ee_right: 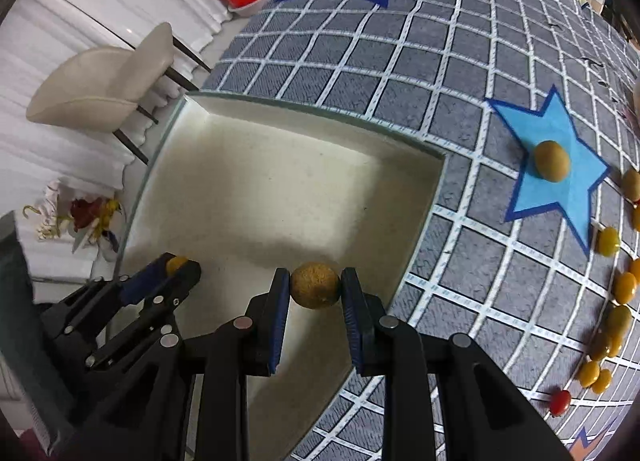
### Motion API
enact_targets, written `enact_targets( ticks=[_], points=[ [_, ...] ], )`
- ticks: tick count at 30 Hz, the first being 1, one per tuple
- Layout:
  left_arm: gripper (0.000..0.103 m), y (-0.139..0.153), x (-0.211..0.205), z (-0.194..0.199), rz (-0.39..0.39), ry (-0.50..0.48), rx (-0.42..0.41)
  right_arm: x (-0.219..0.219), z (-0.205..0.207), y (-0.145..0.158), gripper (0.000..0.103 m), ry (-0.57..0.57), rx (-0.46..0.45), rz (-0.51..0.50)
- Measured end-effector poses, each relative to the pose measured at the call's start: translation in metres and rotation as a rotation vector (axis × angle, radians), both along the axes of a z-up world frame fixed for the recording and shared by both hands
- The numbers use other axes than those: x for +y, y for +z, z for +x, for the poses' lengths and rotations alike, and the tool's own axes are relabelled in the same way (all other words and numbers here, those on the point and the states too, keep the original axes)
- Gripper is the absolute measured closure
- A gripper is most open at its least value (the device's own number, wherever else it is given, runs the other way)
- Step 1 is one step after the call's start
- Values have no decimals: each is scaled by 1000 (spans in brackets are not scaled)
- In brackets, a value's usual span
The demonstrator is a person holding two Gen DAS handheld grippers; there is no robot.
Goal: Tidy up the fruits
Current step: 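Carry both held fruits over the cream tray with both tools, then open both tools to drop the fruits into the cream tray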
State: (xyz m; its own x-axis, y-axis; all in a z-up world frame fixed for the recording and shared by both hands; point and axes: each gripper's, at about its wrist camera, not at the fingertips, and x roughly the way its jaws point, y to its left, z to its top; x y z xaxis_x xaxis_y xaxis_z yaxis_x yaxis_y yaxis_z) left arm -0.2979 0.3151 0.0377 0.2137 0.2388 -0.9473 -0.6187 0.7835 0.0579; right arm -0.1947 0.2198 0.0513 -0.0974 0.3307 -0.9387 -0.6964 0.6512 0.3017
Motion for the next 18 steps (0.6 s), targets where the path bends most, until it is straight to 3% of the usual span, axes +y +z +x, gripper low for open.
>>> enact_targets(
  ticks=[10, 12, 13, 15, 18],
  points=[
    [80, 1, -6, 0, 19, -8, -2, 3, 0, -9, 74, 8, 8, 3],
    [53, 2, -4, 0, 24, -6, -1, 2, 1, -9, 74, 13, 15, 8],
    [22, 4, -5, -1, 42, -1, -4, 2, 2, -8, 74, 12, 20, 14],
    [17, 11, -8, -5, 102, -3, -31, -2, 4, -3, 72, 5, 29, 35],
    [17, 11, -11, -2, 92, -27, -6, -13, 9, 13, 44, -17, 21, 81]
  ],
)
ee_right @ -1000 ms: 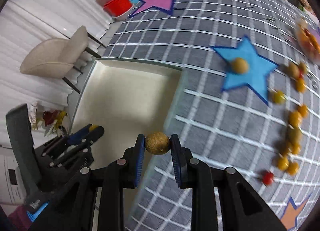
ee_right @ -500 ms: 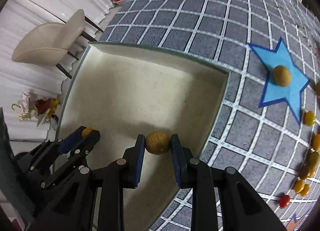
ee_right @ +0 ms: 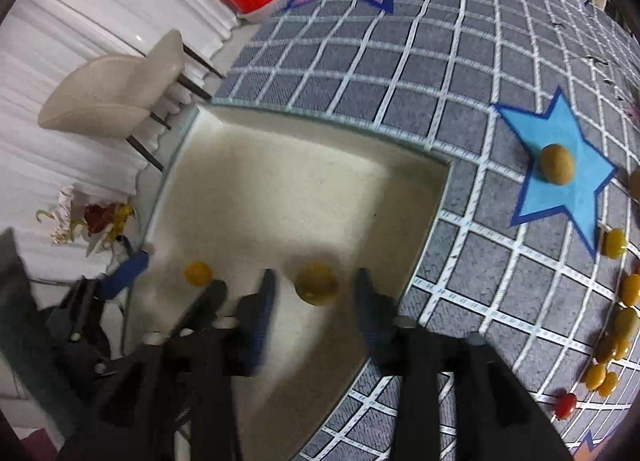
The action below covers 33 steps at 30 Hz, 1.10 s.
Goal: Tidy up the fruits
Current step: 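Open both tools to drop the fruits into the cream tray, then grasp a tan round fruit with the left tool while the right tool grasps an orange cherry tomato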
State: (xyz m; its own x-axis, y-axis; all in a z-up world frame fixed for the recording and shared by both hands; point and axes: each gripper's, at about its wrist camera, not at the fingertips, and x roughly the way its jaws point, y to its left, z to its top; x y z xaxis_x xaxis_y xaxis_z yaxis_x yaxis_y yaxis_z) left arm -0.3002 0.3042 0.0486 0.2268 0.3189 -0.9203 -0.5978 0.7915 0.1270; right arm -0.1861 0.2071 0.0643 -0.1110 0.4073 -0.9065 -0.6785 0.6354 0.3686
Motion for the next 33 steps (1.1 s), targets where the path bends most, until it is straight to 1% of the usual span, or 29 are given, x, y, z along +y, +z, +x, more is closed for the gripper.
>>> enact_targets(
  ticks=[1, 2, 4, 7, 11, 17, 24, 29, 33],
  points=[
    [17, 0, -1, 1, -12, -6, 1, -4, 1, 5, 35, -7, -5, 12],
    [17, 2, -3, 1, -21, -11, 1, -9, 3, 11, 29, -19, -10, 33],
    [17, 6, -9, 4, -22, -21, 1, -21, 5, 21, 23, -43, -29, 49],
    [17, 14, -22, 13, -23, -61, -7, -42, 8, 31, 23, -85, -43, 55],
    [17, 23, -45, 33, -15, -130, -17, -82, 15, 34, 23, -147, -49, 30],
    [17, 37, -80, 67, -24, -219, -44, -161, 31, 30, 23, -266, -68, -46],
    [17, 44, -118, 110, -53, -289, -66, -235, 49, 27, 23, -389, -92, -117],
    [17, 36, -130, 146, -67, -285, -59, -259, 55, 16, 23, -407, -96, -158],
    [17, 23, -132, 170, -59, -279, -45, -261, 56, 7, 23, -380, -108, -174]
  ],
)
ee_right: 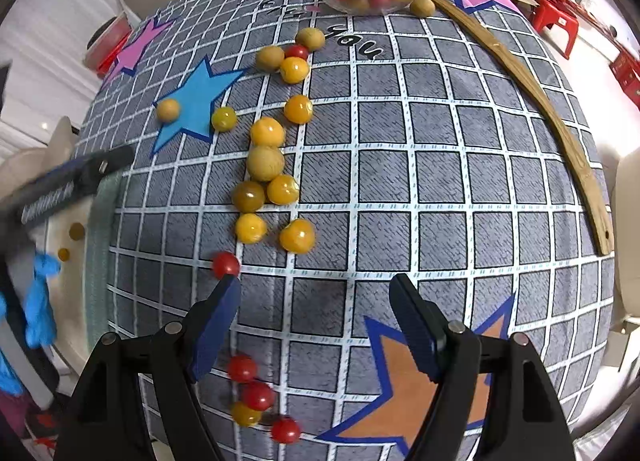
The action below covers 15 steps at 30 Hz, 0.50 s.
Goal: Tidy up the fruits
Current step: 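Grasp a tan round fruit with the left tool while the right tool grasps an orange cherry tomato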
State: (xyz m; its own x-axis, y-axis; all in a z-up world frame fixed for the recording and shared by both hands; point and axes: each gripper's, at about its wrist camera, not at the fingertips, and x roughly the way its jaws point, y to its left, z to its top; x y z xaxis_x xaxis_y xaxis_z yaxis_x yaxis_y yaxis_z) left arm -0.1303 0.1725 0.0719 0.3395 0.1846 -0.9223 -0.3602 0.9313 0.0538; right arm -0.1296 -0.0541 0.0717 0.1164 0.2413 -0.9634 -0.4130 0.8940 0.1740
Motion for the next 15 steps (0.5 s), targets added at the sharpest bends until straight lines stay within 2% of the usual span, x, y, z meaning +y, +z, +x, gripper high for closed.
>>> enact_targets(
  ticks=[8, 15],
  points=[
    [17, -25, 8, 37, 32, 24, 35, 8, 1, -10, 27, 79, -56, -37],
    [17, -43, 7, 59, 25, -11, 66, 15, 8, -20, 33, 96, -60, -42]
  ],
)
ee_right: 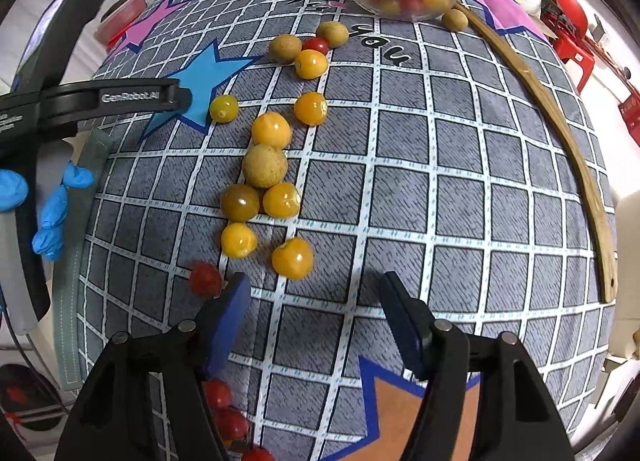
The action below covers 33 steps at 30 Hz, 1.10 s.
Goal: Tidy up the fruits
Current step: 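Grasp a tan round fruit with the left tool while the right tool grasps an orange cherry tomato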
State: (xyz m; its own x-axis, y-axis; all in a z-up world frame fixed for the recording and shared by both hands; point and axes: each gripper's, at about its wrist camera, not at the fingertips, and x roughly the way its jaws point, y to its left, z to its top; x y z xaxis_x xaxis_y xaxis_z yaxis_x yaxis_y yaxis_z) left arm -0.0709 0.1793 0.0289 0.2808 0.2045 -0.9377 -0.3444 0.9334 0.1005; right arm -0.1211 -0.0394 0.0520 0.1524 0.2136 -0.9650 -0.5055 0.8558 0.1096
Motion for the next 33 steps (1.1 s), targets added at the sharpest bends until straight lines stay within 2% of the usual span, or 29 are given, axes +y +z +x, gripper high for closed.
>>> enact_targets(
  ticks=[4, 6, 7, 9, 10, 13, 21, 27, 33],
  points=[
    [17, -1, -2, 2, 2, -7, -8, 11, 2, -1, 35, 32, -30, -17],
    [24, -1, -2, 1, -3, -6, -16, 16, 1, -1, 40, 50, -47, -29],
    [31, 0, -2, 1, -11, -6, -26, 19, 1, -1, 47, 62, -57, -35],
    [37, 1, -3, 2, -18, -8, -28, 24, -1, -1, 57, 85, -73, -47],
    [43, 1, -5, 2, -18, -10, -31, 26, -1, -1, 63, 91, -75, -48],
    [73, 4, -9, 3, -40, -27, -41, 29, -1, -1, 81, 93, -65, -32],
    [73, 17, -16, -18, -58, -48, -49, 8, 5, 0, 81, -6, 53, 100],
    [73, 33, -21, -49, -89, -41, -69, -4, 2, 2, 81, -44, 93, 116],
    [73, 46, -19, -84, -123, 8, -82, -13, -9, 8, 81, -65, 116, 121]
  ],
)
